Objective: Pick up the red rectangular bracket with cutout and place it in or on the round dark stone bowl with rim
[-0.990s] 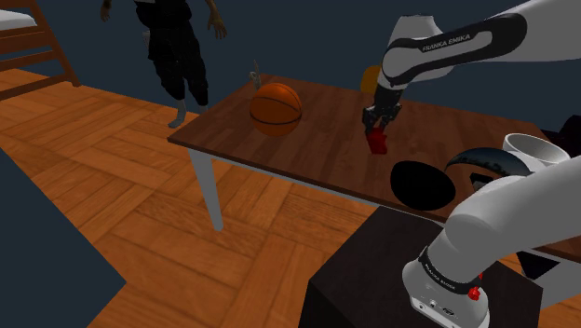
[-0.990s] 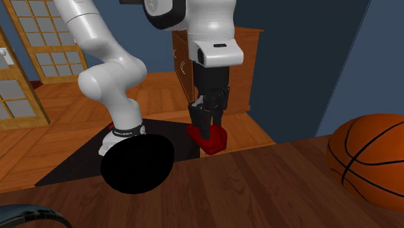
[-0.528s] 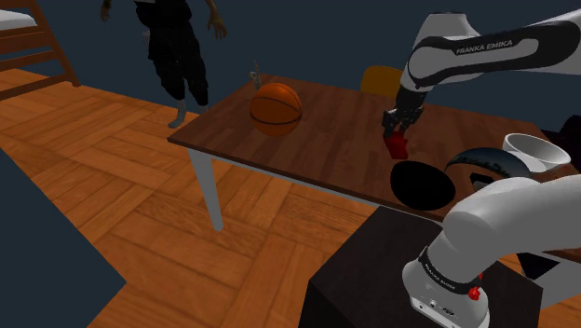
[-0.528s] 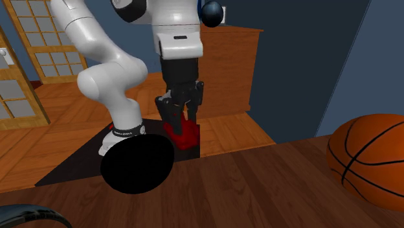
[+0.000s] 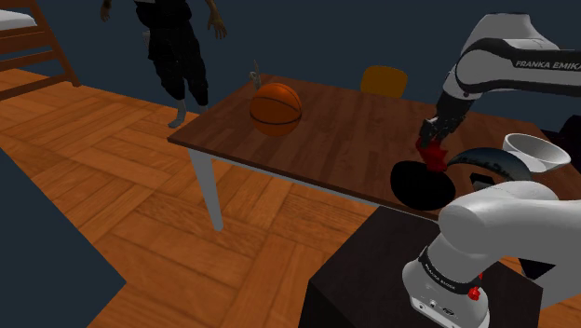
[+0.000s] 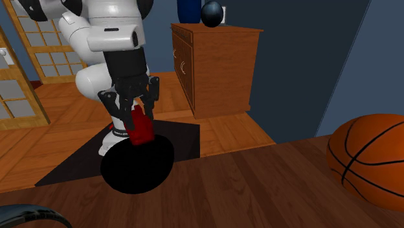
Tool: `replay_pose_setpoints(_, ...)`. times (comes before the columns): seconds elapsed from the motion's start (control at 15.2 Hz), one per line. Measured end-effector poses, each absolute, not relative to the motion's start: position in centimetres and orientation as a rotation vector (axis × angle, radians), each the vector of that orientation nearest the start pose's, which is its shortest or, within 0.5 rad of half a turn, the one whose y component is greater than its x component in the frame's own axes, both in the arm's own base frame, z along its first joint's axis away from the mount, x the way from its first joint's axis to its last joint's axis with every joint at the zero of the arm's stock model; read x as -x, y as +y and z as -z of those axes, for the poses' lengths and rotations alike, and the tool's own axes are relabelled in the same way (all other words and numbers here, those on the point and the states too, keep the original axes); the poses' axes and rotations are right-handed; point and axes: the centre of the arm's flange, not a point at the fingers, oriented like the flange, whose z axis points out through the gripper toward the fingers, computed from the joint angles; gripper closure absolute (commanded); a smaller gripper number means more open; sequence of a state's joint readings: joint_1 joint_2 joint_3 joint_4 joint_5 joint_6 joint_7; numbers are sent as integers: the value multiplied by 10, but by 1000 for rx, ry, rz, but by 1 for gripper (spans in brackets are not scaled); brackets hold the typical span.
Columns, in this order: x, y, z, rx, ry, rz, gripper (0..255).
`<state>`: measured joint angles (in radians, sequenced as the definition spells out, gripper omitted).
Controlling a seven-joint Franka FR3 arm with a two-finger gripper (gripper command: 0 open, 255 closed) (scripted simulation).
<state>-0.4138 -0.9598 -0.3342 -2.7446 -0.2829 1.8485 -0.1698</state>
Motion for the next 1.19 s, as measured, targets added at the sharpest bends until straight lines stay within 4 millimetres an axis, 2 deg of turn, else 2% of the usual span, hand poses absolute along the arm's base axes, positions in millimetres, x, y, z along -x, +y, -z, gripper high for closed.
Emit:
replay_pose_setpoints(0.2,-183,-209,-453,3105,586,64,255)
replay_pose_setpoints(1.06,-182,-208,-383,3105,586,63,255)
replay_pose_setpoints(1.19,-182,-209,-379,3105,585,63,255)
